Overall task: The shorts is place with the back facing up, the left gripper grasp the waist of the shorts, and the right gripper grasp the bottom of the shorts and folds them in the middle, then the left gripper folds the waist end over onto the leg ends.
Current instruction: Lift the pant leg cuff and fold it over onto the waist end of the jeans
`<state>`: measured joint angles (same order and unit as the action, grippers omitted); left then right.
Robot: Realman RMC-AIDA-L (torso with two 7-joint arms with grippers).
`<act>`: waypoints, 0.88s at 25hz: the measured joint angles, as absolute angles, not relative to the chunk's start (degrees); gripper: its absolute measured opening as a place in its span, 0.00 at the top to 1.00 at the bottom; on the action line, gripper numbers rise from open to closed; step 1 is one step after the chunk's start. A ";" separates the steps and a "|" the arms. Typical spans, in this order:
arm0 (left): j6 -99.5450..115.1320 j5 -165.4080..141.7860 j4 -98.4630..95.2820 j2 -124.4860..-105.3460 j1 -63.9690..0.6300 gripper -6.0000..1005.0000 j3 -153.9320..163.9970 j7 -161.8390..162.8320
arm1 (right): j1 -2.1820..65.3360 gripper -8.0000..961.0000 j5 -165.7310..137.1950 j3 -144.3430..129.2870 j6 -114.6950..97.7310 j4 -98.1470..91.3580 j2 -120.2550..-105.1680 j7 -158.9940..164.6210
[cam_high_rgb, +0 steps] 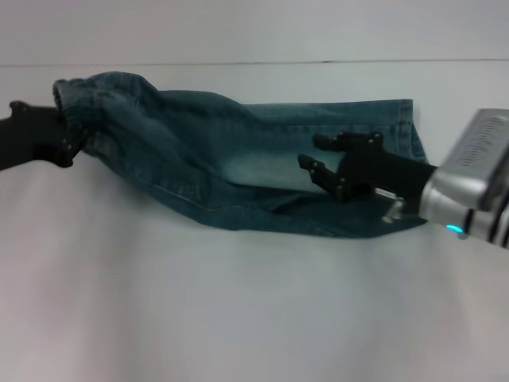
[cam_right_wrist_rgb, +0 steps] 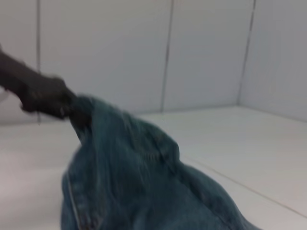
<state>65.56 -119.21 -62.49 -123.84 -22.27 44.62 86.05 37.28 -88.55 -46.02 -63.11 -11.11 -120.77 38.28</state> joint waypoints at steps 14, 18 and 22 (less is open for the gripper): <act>71.93 -124.04 -76.94 -123.82 -26.87 0.88 54.19 103.96 | 49.20 0.95 -81.96 -42.17 -50.53 4.29 -121.55 24.55; 71.93 -126.75 -77.73 -123.82 -29.81 0.88 57.10 108.43 | 51.90 0.99 -82.31 -39.61 -48.26 7.54 -121.55 21.34; 71.50 -127.78 -78.01 -123.81 -31.61 0.88 59.60 110.72 | 54.21 0.99 -84.51 -38.81 -46.47 9.43 -121.55 20.93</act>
<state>71.50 -127.78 -78.01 -123.81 -31.61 59.60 110.72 54.21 -84.51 -38.81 -46.47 9.43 -121.55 20.93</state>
